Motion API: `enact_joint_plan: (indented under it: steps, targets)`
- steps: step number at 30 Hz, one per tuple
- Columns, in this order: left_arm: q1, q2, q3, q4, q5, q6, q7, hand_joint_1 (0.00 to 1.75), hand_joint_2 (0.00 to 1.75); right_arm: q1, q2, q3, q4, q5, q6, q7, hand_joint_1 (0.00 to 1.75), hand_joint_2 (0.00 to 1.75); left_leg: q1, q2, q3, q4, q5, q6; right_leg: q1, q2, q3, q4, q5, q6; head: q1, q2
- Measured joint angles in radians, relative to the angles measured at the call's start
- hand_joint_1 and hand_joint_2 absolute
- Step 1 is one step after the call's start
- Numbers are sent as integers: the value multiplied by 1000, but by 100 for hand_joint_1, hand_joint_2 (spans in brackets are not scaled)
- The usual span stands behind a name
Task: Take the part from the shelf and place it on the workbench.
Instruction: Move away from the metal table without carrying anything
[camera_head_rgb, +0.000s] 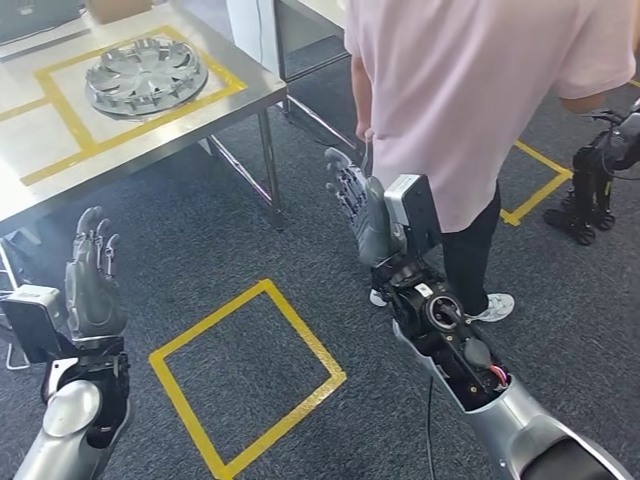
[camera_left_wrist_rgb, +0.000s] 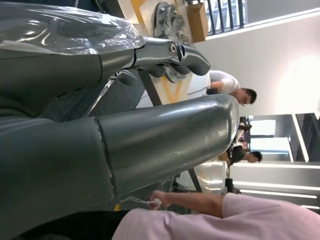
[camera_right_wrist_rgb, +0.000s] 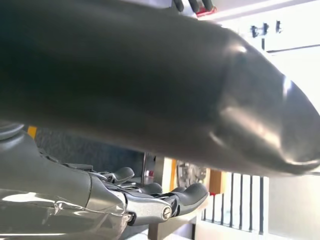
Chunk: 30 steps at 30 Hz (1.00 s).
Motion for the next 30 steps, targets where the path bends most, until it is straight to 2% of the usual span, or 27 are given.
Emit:
enact_joint_plan:
  steps: [1, 3, 5, 7, 9, 11, 12, 13, 14, 16, 17, 18, 19, 21, 22, 23, 25, 26, 27, 28, 29, 30]
  targets:
    - [-3, 0, 0, 0, -1, 0, 2, 0, 0, 3, 0, 1, -8, 1, -1, 0, 0, 0, 2, -16, 32, -68, 25, 2, 1, 10, -2, 2, 0, 3, -2, 0]
    - [-6, 0, 0, -1, -1, -1, 7, 0, 0, 9, 0, 4, -22, 2, -2, 2, 0, 0, 3, -36, 64, -139, 42, 5, 2, 27, -8, 2, 1, 14, -2, 0]
    - [-6, 0, 0, -3, -2, -1, 11, 0, 0, 19, 0, 6, -34, 4, -3, 6, 0, 0, 1, -21, 66, -142, 43, 13, 1, 42, -12, -1, 4, 27, 0, 0]
    - [-7, -2, 0, -5, -2, 0, 14, 0, 0, 28, 0, 9, -44, 7, -3, 7, 0, 0, 2, -4, 71, -149, 46, 26, 2, 17, -26, 23, -15, 37, 4, 0]
    - [-4, -2, 0, -8, -3, 3, 14, 0, 0, 34, 0, 12, -51, 10, -2, 7, 0, 0, 2, 15, 75, -154, 47, 36, 3, -31, -75, 134, -77, 43, 17, 0]
    - [2, -2, 0, -8, -3, 4, 14, 0, 0, 40, 0, 19, -53, 12, -2, 8, 0, 0, -2, 32, 75, -153, 45, 41, 2, -49, -138, 276, -135, 48, 26, 0]
    - [5, -2, 0, -8, -3, 5, 14, 0, 0, 43, 0, 22, -54, 13, -2, 8, 0, 0, -2, 41, 76, -153, 43, 41, 2, -51, -153, 310, -142, 48, 28, 0]
    - [7, -2, 0, -8, -3, 5, 14, 0, 0, 46, 0, 25, -54, 13, -2, 8, 0, 0, -3, 50, 77, -153, 42, 41, 2, -53, -148, 305, -130, 48, 31, 0]
    - [8, -3, 0, -9, -3, 5, 14, 0, 0, 47, 0, 28, -56, 14, -1, 8, 0, 0, -3, 58, 80, -153, 40, 40, 2, -59, -124, 258, -101, 46, 35, 0]
    - [8, -3, 0, -10, -3, 5, 14, 0, 0, 47, 0, 31, -61, 14, -1, 8, 0, 0, -7, 71, 87, -152, 34, 35, 9, -93, -47, 110, -37, 35, 44, 0]
    - [8, -3, 0, -11, -3, 5, 14, 0, 0, 46, 0, 32, -65, 13, -2, 7, 0, 0, -10, 78, 89, -151, 32, 31, 13, -112, -16, 51, -20, 28, 48, 0]
    - [9, -3, 0, -11, -3, 5, 14, 0, 0, 46, 0, 33, -68, 12, -2, 7, 0, 0, -13, 86, 90, -150, 30, 27, 18, -123, 1, 18, -15, 21, 48, 0]
    - [10, -3, 0, -11, -3, 5, 13, 0, 0, 47, 0, 35, -70, 11, -2, 7, 0, 0, -15, 95, 90, -149, 30, 23, 22, -124, 5, 6, -18, 16, 47, 0]
    - [12, -4, 0, -13, -5, 5, 12, 0, 0, 50, 0, 38, -77, 11, -2, 7, 0, 0, -15, 108, 91, -147, 24, 14, 19, -102, 7, 0, -13, 7, 43, 0]
    - [13, -4, 0, -15, -7, 6, 12, 0, 0, 51, 1, 39, -80, 11, -2, 6, 0, 0, -13, 98, 87, -133, 13, 8, 17, -93, 8, -3, -9, 2, 40, 0]
    - [13, -4, 0, -16, -9, 7, 12, 0, 0, 52, 1, 42, -84, 11, -2, 5, 0, 0, -10, 78, 73, -98, -10, 2, 13, -83, 10, -7, -6, -3, 37, 0]
    - [19, -3, 0, -19, -10, 8, 12, 0, 0, 53, 3, 49, -87, 7, -2, 3, 0, 0, -6, 33, 11, 32, -73, -8, 10, -64, 10, -9, -3, -8, 24, 0]
    - [23, -3, 0, -19, -10, 8, 12, 0, 0, 55, 4, 53, -87, 5, -2, 3, 0, 0, -5, 23, -27, 103, -99, -11, 10, -53, 9, -9, -2, -9, 18, 0]
    - [28, -2, 0, -19, -11, 8, 13, 0, 0, 58, 4, 55, -87, 2, -3, 3, 0, 0, -4, 21, -53, 149, -108, -12, 10, -42, 8, -9, -2, -10, 13, 0]
    - [32, -2, 0, -19, -11, 8, 13, 0, 0, 59, 4, 57, -87, 0, -4, 3, 0, 0, -3, 20, -62, 156, -97, -12, 10, -30, 8, -8, -2, -10, 9, 0]
    - [34, -1, 0, -19, -12, 7, 13, 0, 0, 60, 5, 58, -87, 0, -5, 2, 0, 0, -2, 19, -49, 122, -68, -11, 9, -18, 8, -8, -2, -9, 7, 0]
    - [34, -1, 0, -19, -13, 5, 13, 0, 0, 60, 5, 60, -87, 0, -7, 1, 0, 0, -1, 11, -19, 53, -28, -10, 8, -7, 9, -7, -2, -8, 5, 0]
